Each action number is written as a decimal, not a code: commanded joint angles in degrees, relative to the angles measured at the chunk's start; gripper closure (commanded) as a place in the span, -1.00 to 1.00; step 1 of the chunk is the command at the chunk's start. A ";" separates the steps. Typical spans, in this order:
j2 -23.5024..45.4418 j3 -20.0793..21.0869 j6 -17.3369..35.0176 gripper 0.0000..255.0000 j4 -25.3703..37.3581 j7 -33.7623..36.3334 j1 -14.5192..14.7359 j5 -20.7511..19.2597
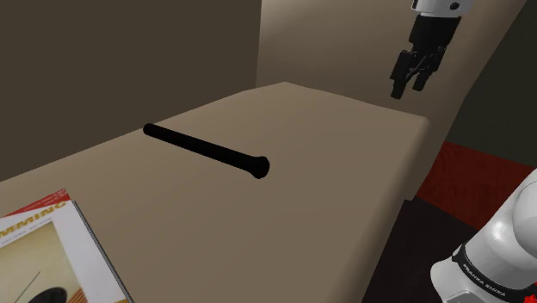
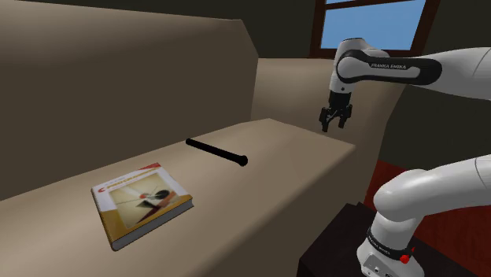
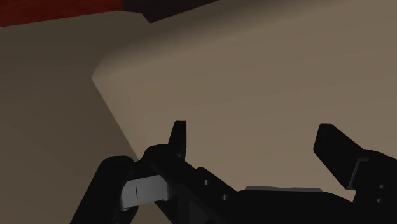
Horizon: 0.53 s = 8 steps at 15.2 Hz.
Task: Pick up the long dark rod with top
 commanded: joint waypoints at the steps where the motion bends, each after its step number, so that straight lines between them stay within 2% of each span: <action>1: 0.00 0.00 0.00 -1.00 0.00 0.00 0.00 0.00; 8: 9.19 7.03 2.57 -1.00 6.66 4.21 4.01 2.59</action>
